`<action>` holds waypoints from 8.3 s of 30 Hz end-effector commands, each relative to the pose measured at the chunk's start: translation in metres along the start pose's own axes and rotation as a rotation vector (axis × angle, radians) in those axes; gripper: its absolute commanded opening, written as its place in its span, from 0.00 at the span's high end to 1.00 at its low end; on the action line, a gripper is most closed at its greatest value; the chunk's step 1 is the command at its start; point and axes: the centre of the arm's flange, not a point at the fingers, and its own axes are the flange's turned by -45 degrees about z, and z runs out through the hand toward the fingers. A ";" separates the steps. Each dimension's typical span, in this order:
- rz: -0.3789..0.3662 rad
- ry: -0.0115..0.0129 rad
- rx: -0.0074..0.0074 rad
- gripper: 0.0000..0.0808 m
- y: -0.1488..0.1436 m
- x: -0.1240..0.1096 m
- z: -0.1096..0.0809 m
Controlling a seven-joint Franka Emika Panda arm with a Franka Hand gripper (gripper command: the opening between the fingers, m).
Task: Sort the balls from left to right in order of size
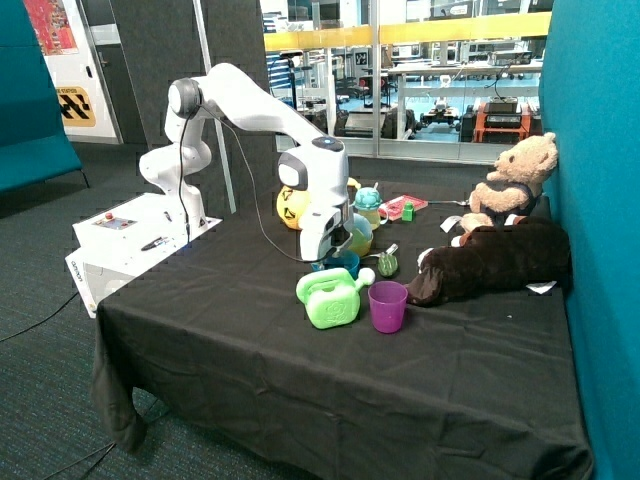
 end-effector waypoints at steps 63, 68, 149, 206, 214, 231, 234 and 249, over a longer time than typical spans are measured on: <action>-0.091 0.0016 -0.0004 1.00 -0.033 -0.009 -0.065; -0.085 0.0016 -0.0004 1.00 -0.029 -0.021 -0.077; 0.046 0.0016 -0.0003 1.00 0.010 -0.204 -0.015; 0.023 0.0016 -0.0003 0.18 0.015 -0.214 0.009; 0.022 0.0016 -0.0003 0.16 0.016 -0.216 0.008; -0.012 0.0016 -0.0003 0.17 0.006 -0.210 -0.015; -0.028 0.0016 -0.0003 0.18 0.002 -0.207 -0.022; -0.092 0.0016 -0.0004 0.18 -0.026 -0.190 -0.050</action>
